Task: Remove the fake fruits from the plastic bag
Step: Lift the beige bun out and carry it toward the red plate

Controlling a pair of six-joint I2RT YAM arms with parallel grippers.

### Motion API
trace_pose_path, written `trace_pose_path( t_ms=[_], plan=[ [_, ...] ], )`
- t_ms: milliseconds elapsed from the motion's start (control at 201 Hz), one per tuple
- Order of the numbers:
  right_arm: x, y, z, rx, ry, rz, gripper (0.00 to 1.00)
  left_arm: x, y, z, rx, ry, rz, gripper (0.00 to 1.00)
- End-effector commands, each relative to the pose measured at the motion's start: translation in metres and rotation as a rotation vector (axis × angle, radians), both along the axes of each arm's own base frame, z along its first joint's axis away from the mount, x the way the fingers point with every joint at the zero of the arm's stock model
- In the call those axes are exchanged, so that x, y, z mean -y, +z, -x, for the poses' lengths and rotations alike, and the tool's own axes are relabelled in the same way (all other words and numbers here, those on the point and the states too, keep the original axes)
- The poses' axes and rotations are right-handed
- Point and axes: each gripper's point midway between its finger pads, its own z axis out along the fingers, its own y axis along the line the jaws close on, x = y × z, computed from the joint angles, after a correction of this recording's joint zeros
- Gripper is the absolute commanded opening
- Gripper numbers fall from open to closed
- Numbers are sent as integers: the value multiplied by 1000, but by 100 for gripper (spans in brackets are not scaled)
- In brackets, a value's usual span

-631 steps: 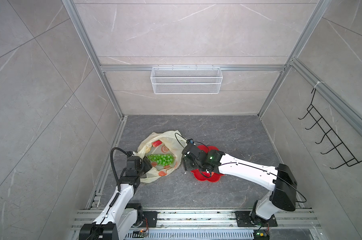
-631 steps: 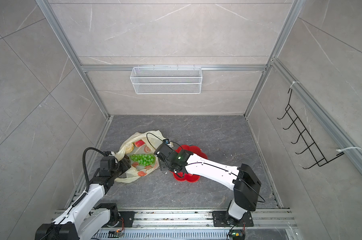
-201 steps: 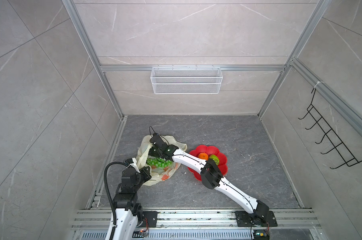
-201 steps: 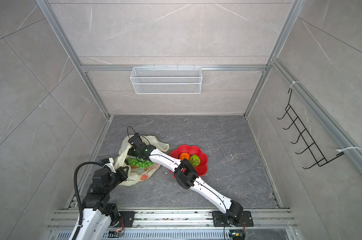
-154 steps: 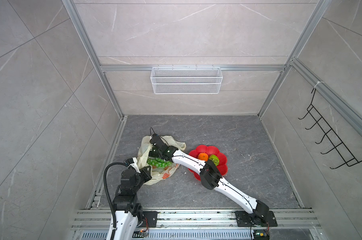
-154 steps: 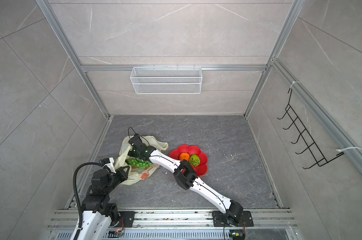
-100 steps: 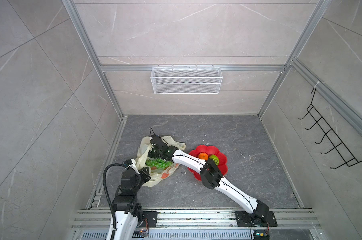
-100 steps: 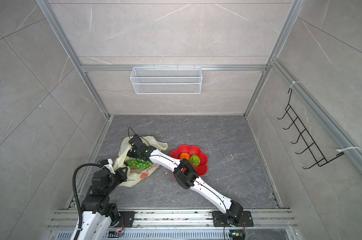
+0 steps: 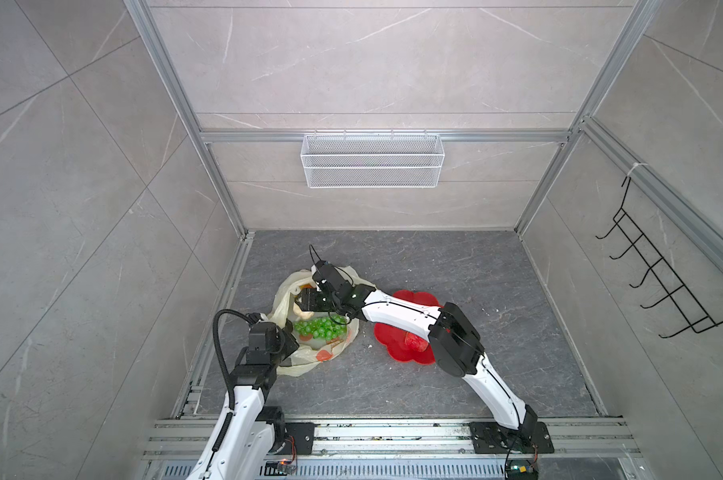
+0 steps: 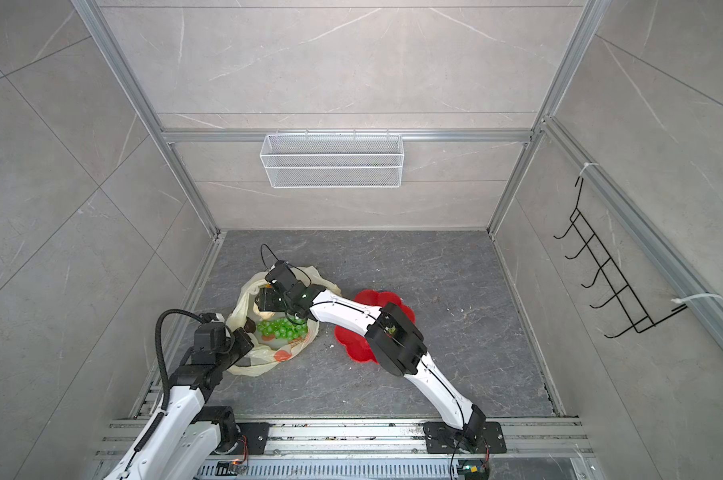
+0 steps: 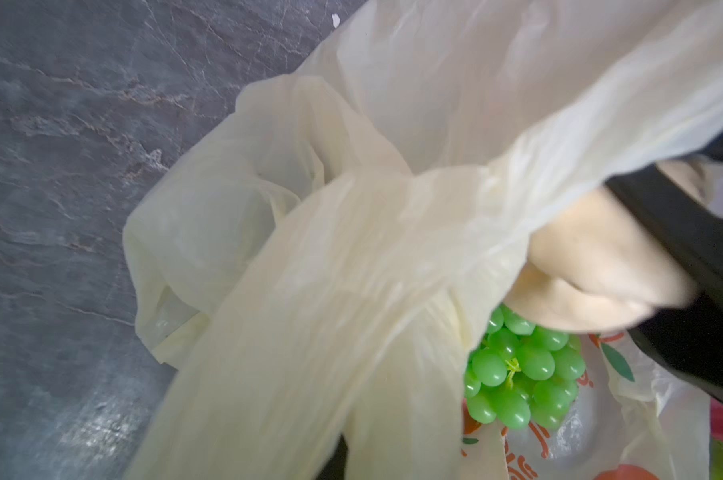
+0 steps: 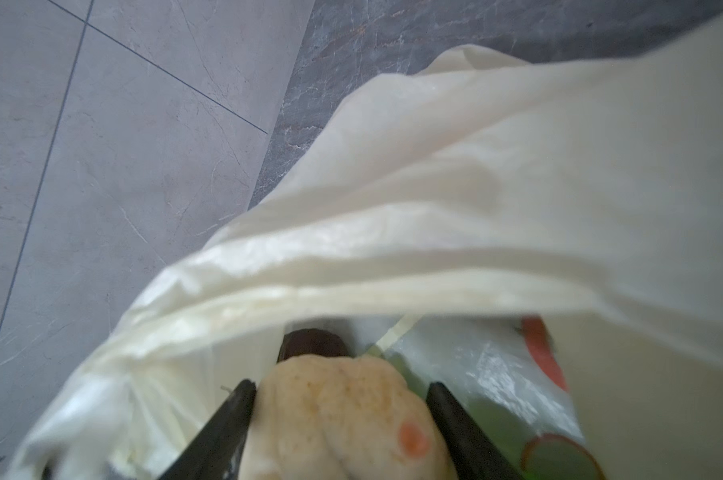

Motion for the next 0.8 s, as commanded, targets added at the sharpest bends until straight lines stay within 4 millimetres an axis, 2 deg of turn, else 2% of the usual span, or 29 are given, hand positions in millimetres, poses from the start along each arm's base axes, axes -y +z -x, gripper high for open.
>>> trace_pose_path(
  t_ms=[0,314,567,682,791],
  plan=[
    [17,18,-4,86,-19,19,55,-8,26,-20,88,25,-27,1],
    [53,22,16,121,2,83,56,-7,12,-32,59,-2,-24,1],
    [83,39,43,153,51,96,56,-3,9,-36,69,-28,-13,1],
    [101,49,53,202,59,122,56,-2,9,-36,68,-32,-12,1],
    [127,55,59,257,35,172,56,-1,8,-37,64,-35,-10,1]
  ],
)
